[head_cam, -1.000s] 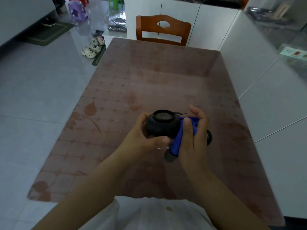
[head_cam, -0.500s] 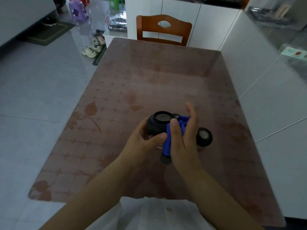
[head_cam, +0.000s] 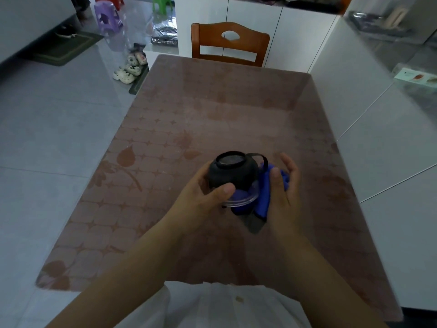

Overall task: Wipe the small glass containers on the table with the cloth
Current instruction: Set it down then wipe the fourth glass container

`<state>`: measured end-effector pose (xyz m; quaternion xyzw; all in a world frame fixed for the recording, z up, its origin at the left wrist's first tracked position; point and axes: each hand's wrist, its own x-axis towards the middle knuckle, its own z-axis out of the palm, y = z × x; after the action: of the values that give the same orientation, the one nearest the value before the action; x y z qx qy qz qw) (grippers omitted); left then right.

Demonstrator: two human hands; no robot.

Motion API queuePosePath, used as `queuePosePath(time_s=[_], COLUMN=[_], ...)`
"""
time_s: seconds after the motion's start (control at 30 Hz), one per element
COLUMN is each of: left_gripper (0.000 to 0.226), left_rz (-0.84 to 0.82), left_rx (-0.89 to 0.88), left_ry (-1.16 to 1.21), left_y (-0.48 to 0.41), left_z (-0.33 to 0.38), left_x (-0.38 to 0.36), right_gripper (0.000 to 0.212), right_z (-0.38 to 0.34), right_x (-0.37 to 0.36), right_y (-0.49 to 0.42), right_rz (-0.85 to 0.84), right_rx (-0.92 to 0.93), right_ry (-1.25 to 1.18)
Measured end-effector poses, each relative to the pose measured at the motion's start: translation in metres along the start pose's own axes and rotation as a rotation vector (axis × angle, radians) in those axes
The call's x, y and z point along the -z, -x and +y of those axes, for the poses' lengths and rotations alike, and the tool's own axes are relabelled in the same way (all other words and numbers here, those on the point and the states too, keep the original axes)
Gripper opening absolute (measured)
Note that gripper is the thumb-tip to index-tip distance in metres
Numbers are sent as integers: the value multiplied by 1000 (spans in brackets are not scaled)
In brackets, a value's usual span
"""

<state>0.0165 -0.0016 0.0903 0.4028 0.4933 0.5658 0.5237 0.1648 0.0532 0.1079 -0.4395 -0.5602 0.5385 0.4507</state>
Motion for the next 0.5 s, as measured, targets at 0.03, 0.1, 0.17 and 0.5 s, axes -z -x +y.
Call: queuePosePath(time_s=[0.03, 0.1, 0.17, 0.5], left_gripper=[93, 93, 97, 90], left_rz=[7, 9, -13, -40], left_rx=[-2, -1, 7, 79], left_ry=[-6, -4, -21, 16], left_y=[-1, 0, 2, -2], left_z=[1, 0, -2, -10], left_x=[0, 1, 0, 10], right_gripper=[42, 38, 34, 45], right_z=[-1, -2, -2, 0], right_x=[3, 4, 0, -9], right_y=[1, 1, 0, -1], right_rz=[15, 15, -5, 45], right_rx=[4, 26, 49, 189], right_ry=[3, 16, 15, 102])
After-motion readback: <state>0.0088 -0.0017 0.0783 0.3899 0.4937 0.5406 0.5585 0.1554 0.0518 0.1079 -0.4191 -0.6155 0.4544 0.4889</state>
